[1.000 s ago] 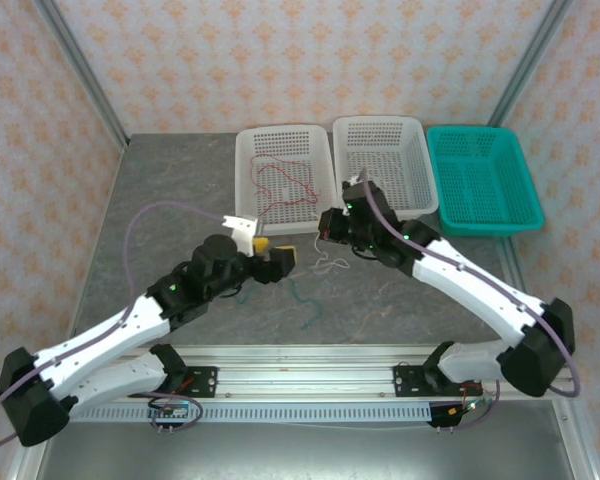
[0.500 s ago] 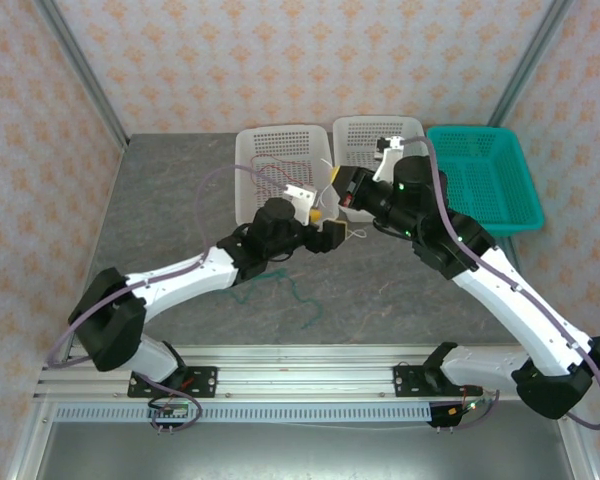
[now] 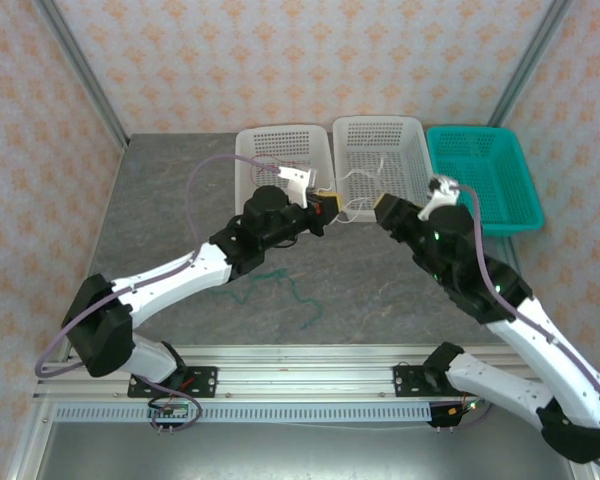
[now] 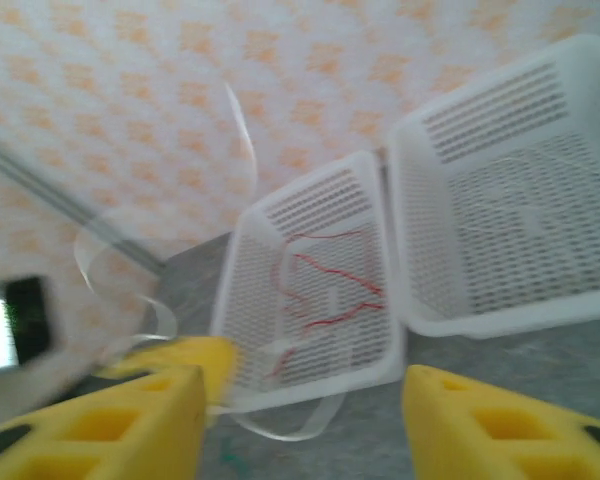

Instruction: Untangle the cables

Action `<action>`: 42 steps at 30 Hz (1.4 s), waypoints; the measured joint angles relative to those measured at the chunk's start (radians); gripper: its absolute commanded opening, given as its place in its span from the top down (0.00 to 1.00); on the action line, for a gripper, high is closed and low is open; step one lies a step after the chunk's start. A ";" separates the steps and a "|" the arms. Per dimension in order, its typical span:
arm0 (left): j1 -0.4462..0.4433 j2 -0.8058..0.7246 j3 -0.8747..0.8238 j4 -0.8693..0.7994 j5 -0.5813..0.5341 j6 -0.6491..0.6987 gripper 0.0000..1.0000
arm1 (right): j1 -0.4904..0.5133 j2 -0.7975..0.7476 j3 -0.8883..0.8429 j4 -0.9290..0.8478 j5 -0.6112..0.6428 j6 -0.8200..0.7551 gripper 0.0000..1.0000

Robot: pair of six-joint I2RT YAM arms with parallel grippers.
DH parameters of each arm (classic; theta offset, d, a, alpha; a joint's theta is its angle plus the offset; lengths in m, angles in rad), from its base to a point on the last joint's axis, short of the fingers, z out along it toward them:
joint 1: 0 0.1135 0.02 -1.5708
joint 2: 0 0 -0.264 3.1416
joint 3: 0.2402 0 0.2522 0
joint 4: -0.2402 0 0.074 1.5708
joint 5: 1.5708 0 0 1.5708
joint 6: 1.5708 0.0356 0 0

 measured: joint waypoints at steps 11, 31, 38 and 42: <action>0.001 -0.054 0.065 -0.096 0.053 0.004 1.00 | -0.004 -0.227 -0.496 0.416 -0.288 -0.241 0.26; 0.000 -0.126 0.065 -0.165 0.145 0.033 1.00 | -0.018 0.076 -0.388 0.793 -0.219 -0.303 1.00; 0.000 -0.251 0.002 -0.283 -0.006 0.092 0.82 | -0.090 0.021 -0.316 0.622 -0.052 -0.240 1.00; 0.000 -0.313 -0.024 -0.357 -0.106 0.128 0.73 | -0.222 -0.014 -0.308 0.533 0.024 -0.172 1.00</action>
